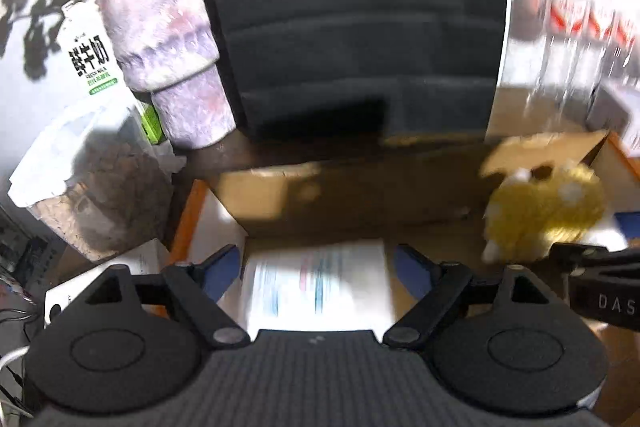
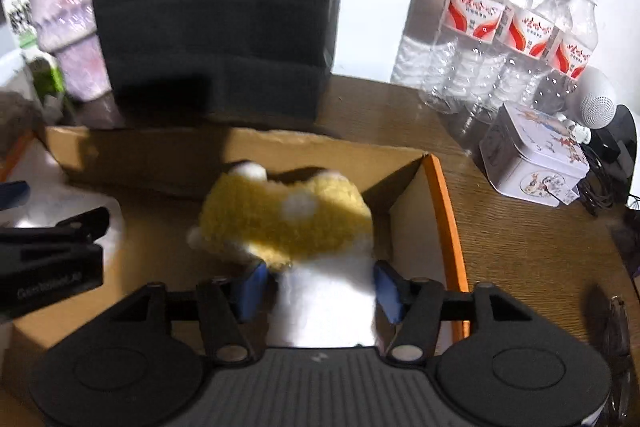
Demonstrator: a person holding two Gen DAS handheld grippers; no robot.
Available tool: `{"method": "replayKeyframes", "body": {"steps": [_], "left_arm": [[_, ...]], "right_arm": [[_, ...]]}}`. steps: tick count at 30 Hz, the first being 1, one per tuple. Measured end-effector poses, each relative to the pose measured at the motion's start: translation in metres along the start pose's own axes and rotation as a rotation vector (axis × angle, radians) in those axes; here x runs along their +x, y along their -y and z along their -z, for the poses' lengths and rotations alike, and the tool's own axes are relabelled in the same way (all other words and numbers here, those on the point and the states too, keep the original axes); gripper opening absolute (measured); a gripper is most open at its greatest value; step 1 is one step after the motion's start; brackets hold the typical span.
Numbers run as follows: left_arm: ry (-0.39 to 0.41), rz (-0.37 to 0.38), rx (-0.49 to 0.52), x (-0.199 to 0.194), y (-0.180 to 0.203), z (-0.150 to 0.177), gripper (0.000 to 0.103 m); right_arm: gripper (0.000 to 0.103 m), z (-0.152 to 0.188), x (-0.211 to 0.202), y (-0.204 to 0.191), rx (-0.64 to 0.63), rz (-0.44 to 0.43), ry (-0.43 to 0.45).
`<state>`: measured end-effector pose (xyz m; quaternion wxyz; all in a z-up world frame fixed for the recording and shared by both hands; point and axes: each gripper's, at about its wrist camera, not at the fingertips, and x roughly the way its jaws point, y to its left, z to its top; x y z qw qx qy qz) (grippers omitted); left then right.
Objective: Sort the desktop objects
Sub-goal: 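Carry both items into the cardboard box and open both tools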
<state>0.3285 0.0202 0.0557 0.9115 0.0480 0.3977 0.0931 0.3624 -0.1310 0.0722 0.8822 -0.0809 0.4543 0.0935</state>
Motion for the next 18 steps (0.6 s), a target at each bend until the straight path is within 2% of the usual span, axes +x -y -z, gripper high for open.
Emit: {"method": "replayKeyframes", "body": {"steps": [5,7,9,12,15,18], "left_arm": [[0.119,0.032,-0.032,-0.061,-0.012,-0.004,0.100],[0.170,0.023,-0.031,-0.091,-0.016,0.000,0.102],[0.223,0.009,-0.018,-0.122,-0.019,0.011,0.103],[0.302,0.030,-0.009,-0.163,-0.024,0.031,0.103],[0.363,0.084,-0.009,-0.199,-0.031,0.063,0.103],[0.382,0.113,0.000,-0.221,-0.030,0.099,0.103]], "right_arm": [[0.071,0.002,-0.052,0.006,0.021,-0.014,0.128],[0.080,0.009,-0.079,0.011,0.038,-0.039,0.188],[0.082,0.021,-0.101,0.017,0.053,-0.072,0.243],[0.082,0.055,-0.135,0.020,0.051,-0.129,0.300],[0.083,0.093,-0.162,0.022,0.045,-0.173,0.339],[0.083,0.137,-0.184,0.023,0.032,-0.196,0.376]]}}
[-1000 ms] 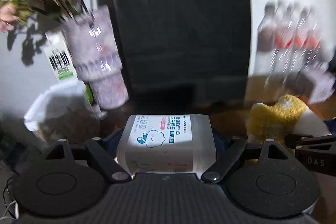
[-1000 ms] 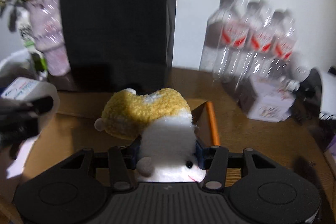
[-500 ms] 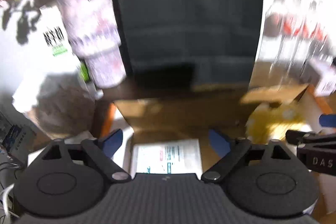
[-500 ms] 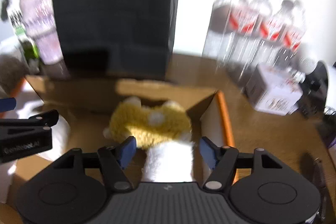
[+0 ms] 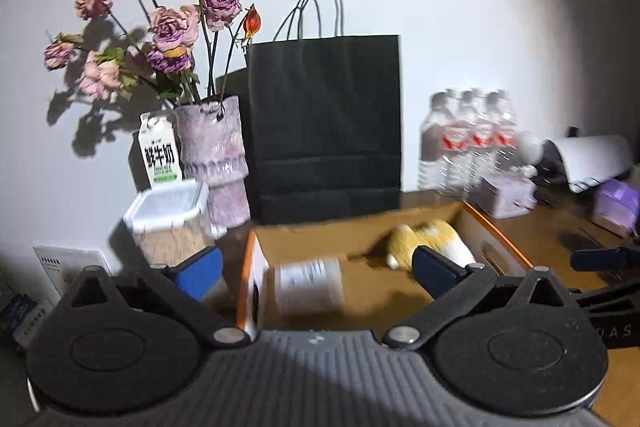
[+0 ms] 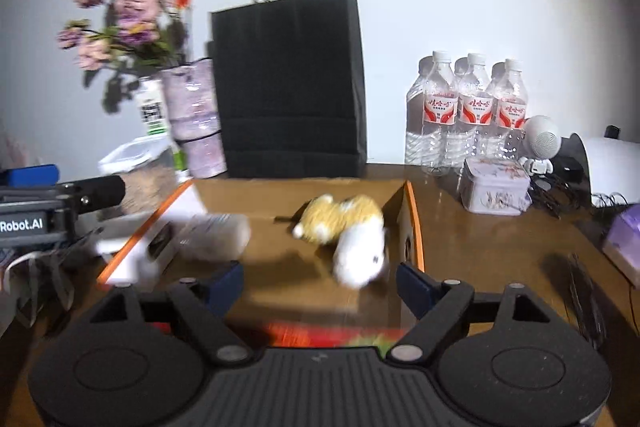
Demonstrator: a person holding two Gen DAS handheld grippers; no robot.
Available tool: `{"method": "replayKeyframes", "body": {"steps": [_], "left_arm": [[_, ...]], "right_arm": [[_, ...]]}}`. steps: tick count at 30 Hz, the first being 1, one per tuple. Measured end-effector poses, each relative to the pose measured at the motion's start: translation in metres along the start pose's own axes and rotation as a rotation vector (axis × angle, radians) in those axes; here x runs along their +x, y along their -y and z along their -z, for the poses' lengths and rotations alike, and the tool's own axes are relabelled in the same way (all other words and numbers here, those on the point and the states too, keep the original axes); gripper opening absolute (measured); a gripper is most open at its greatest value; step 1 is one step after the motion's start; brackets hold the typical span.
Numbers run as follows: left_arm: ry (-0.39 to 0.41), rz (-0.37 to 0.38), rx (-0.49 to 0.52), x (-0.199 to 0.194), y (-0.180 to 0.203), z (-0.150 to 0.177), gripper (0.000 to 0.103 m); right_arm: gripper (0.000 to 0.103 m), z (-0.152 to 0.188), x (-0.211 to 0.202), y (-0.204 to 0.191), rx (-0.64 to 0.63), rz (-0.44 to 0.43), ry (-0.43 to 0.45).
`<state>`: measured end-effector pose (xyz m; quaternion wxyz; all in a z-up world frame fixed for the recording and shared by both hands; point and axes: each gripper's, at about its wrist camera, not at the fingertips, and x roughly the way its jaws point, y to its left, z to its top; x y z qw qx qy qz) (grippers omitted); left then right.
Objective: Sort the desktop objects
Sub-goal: 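Carry both items into the cardboard box and open both tools, then withdraw both tools from the box back over the table, then grasp the navy zip pouch with the left tool while the right tool grasps the iridescent bag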
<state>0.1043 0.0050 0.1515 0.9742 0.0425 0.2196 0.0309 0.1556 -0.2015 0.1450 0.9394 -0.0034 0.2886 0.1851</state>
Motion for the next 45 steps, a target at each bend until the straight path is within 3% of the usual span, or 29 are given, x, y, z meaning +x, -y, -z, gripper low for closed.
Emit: {"method": "replayKeyframes", "body": {"steps": [8,12,20,35,45], "left_arm": [[0.019,0.013,0.024,-0.057,0.017,0.097,0.103],[-0.011,0.049,0.046,-0.075,0.021,0.139,0.103],[-0.065,0.030,-0.015,-0.093,0.023,0.184,0.103],[-0.115,0.037,-0.085,-0.088,0.013,0.190,0.103],[-0.086,0.010,-0.081,-0.057,0.005,0.158,0.103]], "right_arm": [[0.083,0.097,-0.054,-0.022,-0.104,-0.037,0.020],[0.083,0.139,-0.071,-0.027,-0.122,-0.061,0.019],[0.083,0.178,-0.081,-0.026,-0.085,-0.053,-0.014],[0.084,0.181,-0.081,-0.014,-0.021,-0.058,-0.013],[0.084,0.142,-0.065,-0.006,-0.010,-0.067,0.025]]}}
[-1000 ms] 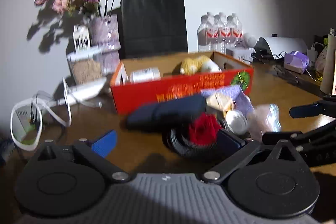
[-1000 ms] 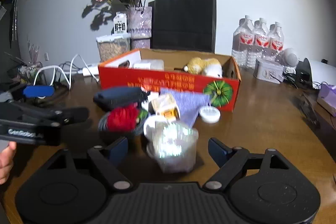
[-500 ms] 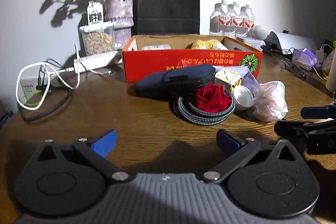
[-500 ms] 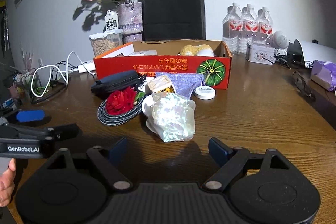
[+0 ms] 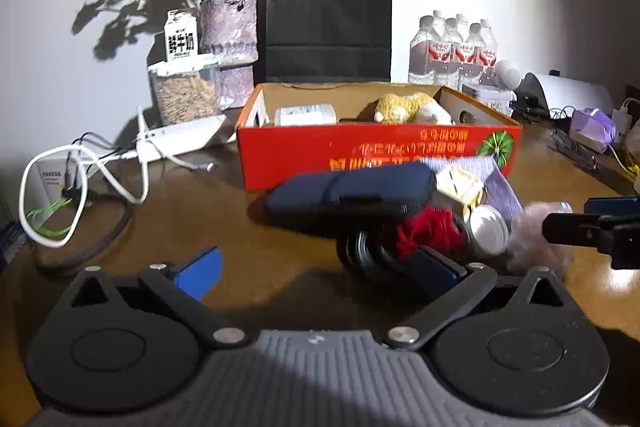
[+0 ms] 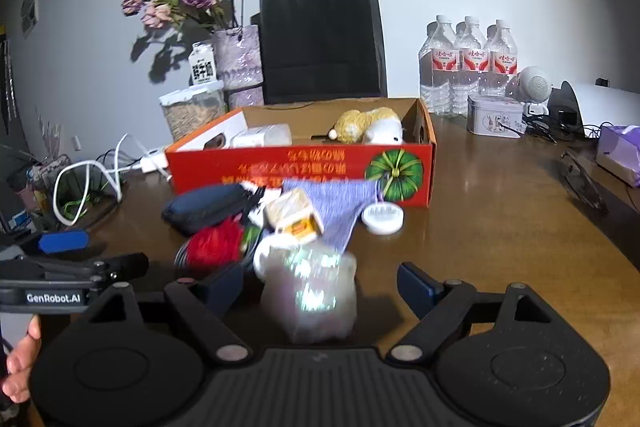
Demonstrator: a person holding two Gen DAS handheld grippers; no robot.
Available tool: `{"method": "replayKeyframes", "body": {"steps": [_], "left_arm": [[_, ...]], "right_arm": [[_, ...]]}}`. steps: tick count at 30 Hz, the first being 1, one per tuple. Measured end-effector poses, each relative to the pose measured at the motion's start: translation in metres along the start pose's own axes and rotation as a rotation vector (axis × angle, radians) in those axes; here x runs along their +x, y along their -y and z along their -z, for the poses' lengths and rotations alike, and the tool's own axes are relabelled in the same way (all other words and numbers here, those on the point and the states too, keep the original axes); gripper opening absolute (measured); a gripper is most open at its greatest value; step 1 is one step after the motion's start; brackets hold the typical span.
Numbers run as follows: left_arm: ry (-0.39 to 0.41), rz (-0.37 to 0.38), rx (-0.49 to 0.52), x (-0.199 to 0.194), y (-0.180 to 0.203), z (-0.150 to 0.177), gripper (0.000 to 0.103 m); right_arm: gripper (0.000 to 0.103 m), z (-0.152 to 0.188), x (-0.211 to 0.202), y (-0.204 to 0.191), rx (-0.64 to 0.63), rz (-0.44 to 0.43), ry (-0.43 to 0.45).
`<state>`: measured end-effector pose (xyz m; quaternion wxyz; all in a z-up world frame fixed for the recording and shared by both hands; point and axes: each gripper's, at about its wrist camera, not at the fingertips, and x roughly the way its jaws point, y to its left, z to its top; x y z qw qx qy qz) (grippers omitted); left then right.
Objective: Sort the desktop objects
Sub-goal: 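Grasp the navy zip pouch with the left tool while the right tool grasps the iridescent bag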
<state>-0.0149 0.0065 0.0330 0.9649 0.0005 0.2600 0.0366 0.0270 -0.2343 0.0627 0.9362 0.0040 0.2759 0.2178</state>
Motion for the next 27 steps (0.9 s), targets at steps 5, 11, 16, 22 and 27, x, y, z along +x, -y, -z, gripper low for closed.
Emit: {"method": "replayKeyframes", "body": {"steps": [5,11,16,22,27], "left_arm": [[-0.039,0.124,-0.065,0.022,0.000,-0.020,0.103],[-0.077,0.192,-0.210,0.045,-0.003,-0.033,0.103],[-0.147,0.177,-0.463,0.060,-0.015,-0.034,0.103],[-0.189,0.137,-0.650,0.082,-0.029,-0.037,0.082],[-0.161,0.088,-0.652,0.071,-0.031,-0.036,0.049]], "right_arm": [[0.084,-0.010,0.021,-0.004,-0.029,0.005,-0.040],[0.062,0.007,0.028,-0.005,-0.060,0.002,-0.102],[0.048,0.014,0.025,-0.004,-0.088,0.001,-0.107],[0.048,0.016,0.025,0.001,-0.076,-0.020,-0.106],[0.046,0.018,0.022,0.004,-0.051,-0.037,-0.101]]}}
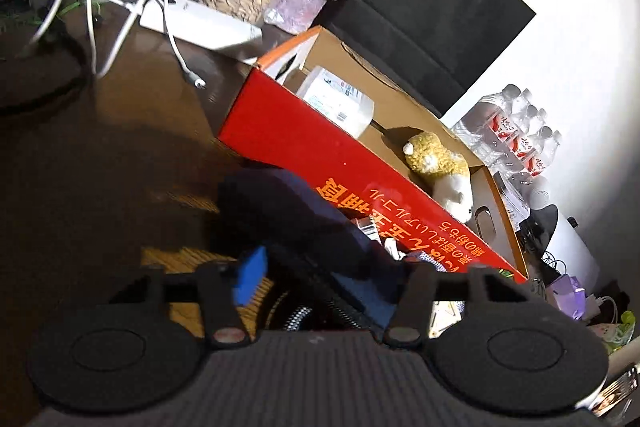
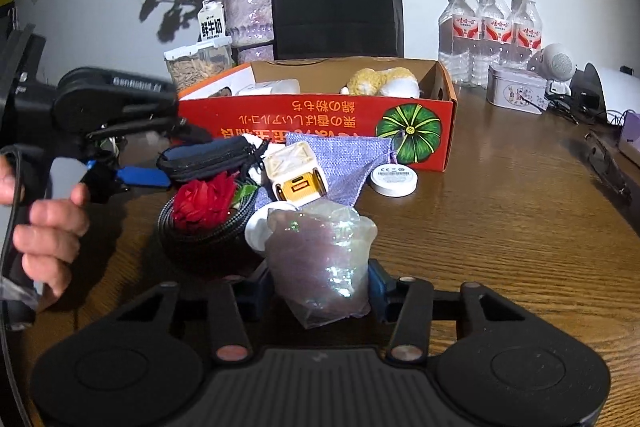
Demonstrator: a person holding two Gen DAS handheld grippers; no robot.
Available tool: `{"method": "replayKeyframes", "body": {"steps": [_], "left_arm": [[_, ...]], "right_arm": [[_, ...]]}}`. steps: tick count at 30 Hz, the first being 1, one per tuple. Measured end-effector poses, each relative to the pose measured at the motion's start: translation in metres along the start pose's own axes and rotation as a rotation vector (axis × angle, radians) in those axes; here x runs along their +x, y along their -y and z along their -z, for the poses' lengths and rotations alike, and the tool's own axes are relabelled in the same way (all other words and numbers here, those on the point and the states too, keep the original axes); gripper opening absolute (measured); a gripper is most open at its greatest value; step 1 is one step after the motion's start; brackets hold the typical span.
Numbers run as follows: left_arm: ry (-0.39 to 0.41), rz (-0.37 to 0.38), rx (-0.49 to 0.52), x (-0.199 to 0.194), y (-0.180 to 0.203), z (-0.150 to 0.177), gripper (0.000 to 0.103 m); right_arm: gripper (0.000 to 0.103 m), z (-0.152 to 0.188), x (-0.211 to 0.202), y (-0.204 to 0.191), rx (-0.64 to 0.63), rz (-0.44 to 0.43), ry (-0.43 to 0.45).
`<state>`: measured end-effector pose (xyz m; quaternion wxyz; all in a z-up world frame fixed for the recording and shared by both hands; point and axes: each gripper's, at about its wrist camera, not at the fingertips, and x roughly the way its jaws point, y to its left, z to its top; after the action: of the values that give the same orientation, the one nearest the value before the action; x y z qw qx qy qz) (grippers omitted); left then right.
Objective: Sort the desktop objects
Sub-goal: 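Grasp the navy zip pouch with the left tool while the right tool grasps the iridescent bag, then lift the navy pouch and iridescent bag and carry them toward the cardboard box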
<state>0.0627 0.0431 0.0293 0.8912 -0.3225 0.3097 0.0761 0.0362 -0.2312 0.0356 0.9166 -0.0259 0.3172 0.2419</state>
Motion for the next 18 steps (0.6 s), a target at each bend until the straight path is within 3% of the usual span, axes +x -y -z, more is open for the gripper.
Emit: {"method": "replayKeyframes", "body": {"steps": [2,8,18], "left_arm": [[0.011,0.008,-0.002,-0.008,0.000,0.000,0.037],[0.046,0.066,0.044,-0.035,0.006,0.002,0.019],[0.115,0.198,0.175,-0.095,0.032,0.007,0.016]], "right_arm": [[0.045,0.000,-0.001,0.000,0.002,0.000,0.003],[0.042,0.004,-0.010,-0.002,0.005,0.010,0.018],[0.041,0.001,-0.042,0.002,0.036,0.051,0.093]]}}
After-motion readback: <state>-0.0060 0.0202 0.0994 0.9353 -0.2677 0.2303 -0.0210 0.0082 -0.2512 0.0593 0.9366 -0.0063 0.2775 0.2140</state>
